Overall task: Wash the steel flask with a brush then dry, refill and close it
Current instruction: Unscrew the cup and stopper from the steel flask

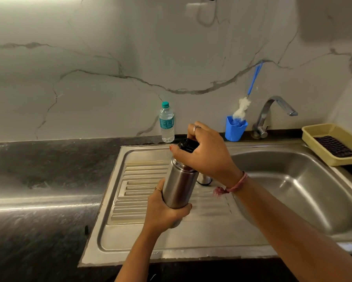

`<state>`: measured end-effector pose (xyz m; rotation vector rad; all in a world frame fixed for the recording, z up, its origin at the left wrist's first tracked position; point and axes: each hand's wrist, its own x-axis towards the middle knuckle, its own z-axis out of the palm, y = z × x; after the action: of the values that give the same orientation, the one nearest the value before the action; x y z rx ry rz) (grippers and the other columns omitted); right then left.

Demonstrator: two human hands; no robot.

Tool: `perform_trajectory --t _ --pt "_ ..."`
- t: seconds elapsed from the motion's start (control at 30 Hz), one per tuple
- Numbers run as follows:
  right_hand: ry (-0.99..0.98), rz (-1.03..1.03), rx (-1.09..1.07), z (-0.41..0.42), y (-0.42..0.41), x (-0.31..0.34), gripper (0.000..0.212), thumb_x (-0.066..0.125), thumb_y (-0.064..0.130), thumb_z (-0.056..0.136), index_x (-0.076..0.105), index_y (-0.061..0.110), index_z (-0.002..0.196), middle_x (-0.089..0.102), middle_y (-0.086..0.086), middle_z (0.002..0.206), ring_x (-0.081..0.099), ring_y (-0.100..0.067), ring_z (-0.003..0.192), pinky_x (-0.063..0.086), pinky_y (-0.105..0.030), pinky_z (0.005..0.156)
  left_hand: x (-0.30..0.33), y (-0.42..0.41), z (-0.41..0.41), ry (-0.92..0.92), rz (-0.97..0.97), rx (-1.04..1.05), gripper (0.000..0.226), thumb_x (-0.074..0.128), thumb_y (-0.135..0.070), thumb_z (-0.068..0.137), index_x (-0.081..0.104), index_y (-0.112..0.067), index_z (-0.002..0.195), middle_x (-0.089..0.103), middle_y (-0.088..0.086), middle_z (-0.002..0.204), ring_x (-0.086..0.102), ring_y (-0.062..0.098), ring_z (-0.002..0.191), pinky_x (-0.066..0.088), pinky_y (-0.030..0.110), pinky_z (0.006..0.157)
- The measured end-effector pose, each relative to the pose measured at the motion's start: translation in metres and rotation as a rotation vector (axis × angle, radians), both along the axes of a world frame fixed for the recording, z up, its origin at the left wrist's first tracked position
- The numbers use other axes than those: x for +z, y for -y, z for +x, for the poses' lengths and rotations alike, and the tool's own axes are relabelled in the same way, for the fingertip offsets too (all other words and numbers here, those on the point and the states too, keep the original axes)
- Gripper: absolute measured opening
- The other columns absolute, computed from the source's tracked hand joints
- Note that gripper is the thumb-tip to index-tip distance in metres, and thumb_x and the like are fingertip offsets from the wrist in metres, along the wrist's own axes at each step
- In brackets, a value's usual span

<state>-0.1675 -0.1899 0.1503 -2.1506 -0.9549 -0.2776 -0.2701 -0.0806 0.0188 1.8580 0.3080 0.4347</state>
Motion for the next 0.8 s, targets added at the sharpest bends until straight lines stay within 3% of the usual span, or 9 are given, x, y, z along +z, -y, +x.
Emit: perform_trajectory --t 0.13,0.27,0.4,0.6,0.7,0.8 --pt "0.024 0.035 0.028 0.003 0.001 0.0 0.039 0.069 0.046 0.079 0.041 0.019 0.074 0.037 0.01 0.071 0.039 -0.003 0.065 0.028 -0.012 0.057 -0.001 -0.001 0.0 -0.006 -0.002 -0.002 0.069 0.093 0.0 0.057 0.055 -0.032 0.105 0.067 -0.005 0.085 0.066 0.004 0.07 0.053 0.017 0.058" --pt "0.024 0.07 0.108 0.003 0.003 0.001 0.042 0.062 0.058 0.072 0.042 0.021 0.074 0.039 0.011 0.07 0.041 -0.002 0.064 0.034 -0.008 0.057 -0.001 -0.004 0.0 -0.026 -0.012 -0.037 0.065 0.09 -0.01 0.053 0.056 -0.027 0.106 0.069 -0.006 0.081 0.067 0.006 0.069 0.054 0.018 0.057" --pt "-0.08 0.045 0.272 0.01 0.009 0.008 0.037 0.072 0.048 0.07 0.052 0.019 0.084 0.049 0.01 0.079 0.051 -0.005 0.074 0.043 -0.011 0.062 -0.002 0.0 -0.003 -0.062 -0.001 -0.073 0.067 0.092 0.004 0.058 0.054 -0.023 0.106 0.067 -0.005 0.087 0.067 -0.001 0.075 0.052 0.014 0.063" --pt "-0.2 -0.066 0.415 0.021 0.017 0.022 0.035 0.08 0.035 0.074 0.058 0.019 0.097 0.053 0.011 0.095 0.057 -0.006 0.09 0.052 -0.016 0.072 0.001 0.001 -0.003 0.002 -0.004 -0.018 0.065 0.091 -0.012 0.052 0.055 -0.032 0.103 0.068 -0.006 0.087 0.067 0.004 0.073 0.054 0.017 0.061" --pt "-0.274 -0.219 0.396 0.023 0.023 0.036 0.044 0.077 0.041 0.074 0.057 0.022 0.109 0.054 0.008 0.105 0.059 -0.009 0.093 0.055 -0.02 0.075 0.002 0.0 -0.002 0.024 0.003 0.021 0.067 0.087 -0.022 0.05 0.055 -0.036 0.107 0.068 -0.008 0.092 0.066 0.004 0.078 0.053 0.017 0.062" --pt "-0.269 -0.491 0.307 0.025 0.025 0.046 0.055 0.07 0.054 0.075 0.055 0.021 0.117 0.057 0.004 0.104 0.065 -0.013 0.083 0.055 -0.018 0.065 -0.003 -0.002 -0.002 0.023 0.038 0.046 0.071 0.087 -0.027 0.049 0.054 -0.037 0.111 0.066 -0.008 0.098 0.064 0.003 0.084 0.052 0.014 0.065"
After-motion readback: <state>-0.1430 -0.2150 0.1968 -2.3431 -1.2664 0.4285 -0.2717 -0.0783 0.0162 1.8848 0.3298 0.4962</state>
